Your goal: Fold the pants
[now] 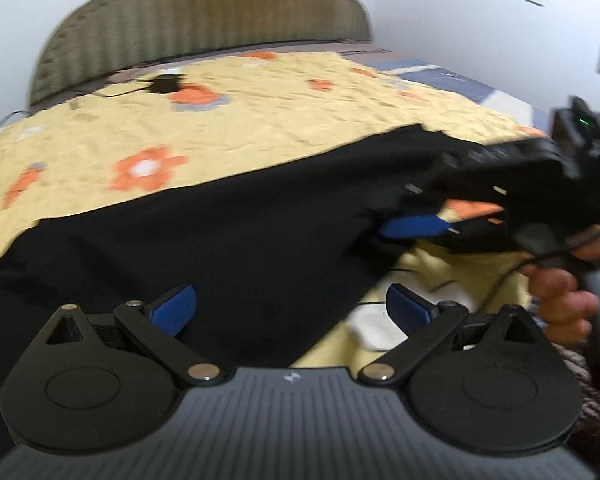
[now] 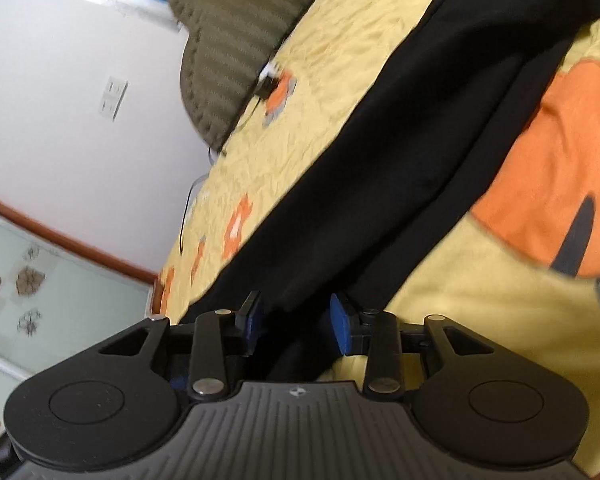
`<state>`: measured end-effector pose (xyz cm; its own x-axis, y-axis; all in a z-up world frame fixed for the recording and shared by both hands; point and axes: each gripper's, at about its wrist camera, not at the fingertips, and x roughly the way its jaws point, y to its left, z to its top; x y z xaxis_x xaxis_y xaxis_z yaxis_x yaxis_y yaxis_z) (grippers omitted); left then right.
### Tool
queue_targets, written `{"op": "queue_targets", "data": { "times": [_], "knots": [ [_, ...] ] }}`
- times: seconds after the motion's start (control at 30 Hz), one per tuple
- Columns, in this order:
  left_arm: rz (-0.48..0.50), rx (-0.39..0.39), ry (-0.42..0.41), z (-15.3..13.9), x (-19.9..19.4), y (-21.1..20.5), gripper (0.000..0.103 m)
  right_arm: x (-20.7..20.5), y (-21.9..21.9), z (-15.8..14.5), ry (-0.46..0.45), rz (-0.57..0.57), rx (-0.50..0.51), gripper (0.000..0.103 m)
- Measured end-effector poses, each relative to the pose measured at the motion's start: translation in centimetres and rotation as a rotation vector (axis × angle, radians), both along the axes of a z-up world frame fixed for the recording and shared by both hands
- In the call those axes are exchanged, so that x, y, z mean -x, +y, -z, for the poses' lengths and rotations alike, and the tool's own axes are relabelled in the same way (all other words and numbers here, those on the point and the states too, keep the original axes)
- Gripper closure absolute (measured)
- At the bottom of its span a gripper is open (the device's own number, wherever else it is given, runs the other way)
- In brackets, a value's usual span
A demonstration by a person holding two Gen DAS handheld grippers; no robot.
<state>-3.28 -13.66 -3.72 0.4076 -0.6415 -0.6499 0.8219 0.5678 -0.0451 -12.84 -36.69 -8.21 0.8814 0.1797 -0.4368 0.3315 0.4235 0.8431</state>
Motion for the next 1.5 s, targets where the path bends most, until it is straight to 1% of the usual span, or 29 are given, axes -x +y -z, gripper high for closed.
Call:
{"op": "queue_targets", "data": {
  "times": [0.1,0.17,0.2,0.23,0.27,0.3,0.33,0.37,0.4,0.43,0.5,0.53,0.57,0.67,0.8,0.9,1.0,1.07,1.13,1.23,1.3,1.33,1.37,1.47,1.5],
  "knots": [
    [0.010,-0.006,-0.018,0.4,0.6,-2.0,0.004,-0.4,-0.9,0.6,-0.026,0.030,-0.055,0.065],
    [-0.019,-0.020,-0.023,0.7,0.4,-3.4,0.012,-1.1,-1.2,1.0,-0.024,0.022,-0.041,0.066],
    [-0.031,-0.027,-0.016,0.8,0.1,-3.9,0.013,-1.3,-1.3,1.1,-0.025,0.011,-0.027,0.068],
    [-0.047,-0.041,-0.012,1.0,-0.2,-4.4,0.016,-1.3,-1.3,1.1,-0.036,0.008,-0.023,0.079],
    [-0.062,-0.051,-0.009,1.1,-0.6,-4.7,0.026,-1.4,-1.5,0.9,-0.048,0.010,-0.019,0.090],
    [-0.075,-0.064,-0.001,1.3,-1.0,-5.1,0.031,-1.3,-1.5,0.6,-0.065,0.006,-0.009,0.091],
    [-0.081,-0.075,0.013,1.6,-1.4,-5.3,0.039,-1.1,-1.6,0.3,-0.079,0.006,0.000,0.093],
    [-0.086,-0.081,0.020,1.7,-1.8,-5.6,0.043,-1.0,-1.6,0.0,-0.094,0.006,0.008,0.094],
    [-0.095,-0.085,0.019,2.0,-2.2,-5.8,0.046,-0.9,-1.7,-0.2,-0.108,0.004,0.011,0.094],
    [-0.102,-0.089,0.016,2.2,-2.6,-6.0,0.052,-0.9,-1.7,-0.3,-0.115,0.001,0.011,0.095],
    [-0.106,-0.099,-0.004,2.4,-2.8,-6.5,0.066,-0.9,-1.6,-0.2,-0.114,-0.001,0.010,0.095],
    [-0.110,-0.103,-0.015,2.2,-2.7,-6.6,0.085,-0.8,-1.6,-0.1,-0.116,0.000,0.004,0.095],
    [-0.099,-0.101,-0.016,1.9,-2.5,-6.7,0.095,-0.7,-1.6,-0.1,-0.119,0.002,-0.007,0.095],
    [-0.085,-0.105,-0.035,1.4,-1.8,-6.5,0.098,-0.1,-1.4,-0.2,-0.134,0.005,-0.020,0.095],
    [-0.072,-0.105,-0.036,1.2,-0.7,-5.9,0.099,0.9,-1.0,-0.3,-0.139,-0.004,-0.022,0.095],
    [-0.070,-0.114,-0.031,1.3,-0.3,-5.7,0.099,1.2,-0.8,0.5,-0.096,-0.011,-0.022,0.095],
    [-0.057,-0.135,-0.029,1.7,0.2,-5.7,0.099,1.4,-1.1,1.6,-0.039,-0.001,-0.048,0.095],
    [-0.050,-0.149,-0.031,2.1,0.1,-5.9,0.099,1.3,-1.4,2.0,-0.010,-0.025,-0.067,0.096],
    [-0.040,-0.161,-0.031,2.0,0.1,-5.9,0.098,1.7,-1.8,2.0,-0.016,-0.049,-0.091,0.094],
    [-0.024,-0.178,-0.006,1.6,-0.1,-5.7,0.092,2.9,-2.5,1.5,-0.008,-0.104,-0.065,0.093],
    [-0.009,-0.195,-0.007,1.3,-0.1,-5.2,0.083,4.6,-3.2,0.6,-0.005,-0.091,-0.004,0.093],
    [-0.005,-0.204,-0.015,1.0,0.0,-4.8,0.072,5.4,-3.7,0.0,0.002,-0.073,0.044,0.093],
    [0.008,-0.211,-0.019,0.8,0.1,-4.5,0.068,6.5,-4.4,-0.8,0.016,-0.032,0.115,0.093],
    [0.031,-0.201,0.001,0.1,0.1,-3.4,0.067,8.3,-6.8,-2.9,0.071,0.076,0.310,0.093],
    [0.035,-0.195,0.009,-0.3,-0.1,-3.2,0.067,8.3,-7.7,-3.7,0.108,0.113,0.395,0.093]
  ]
}}
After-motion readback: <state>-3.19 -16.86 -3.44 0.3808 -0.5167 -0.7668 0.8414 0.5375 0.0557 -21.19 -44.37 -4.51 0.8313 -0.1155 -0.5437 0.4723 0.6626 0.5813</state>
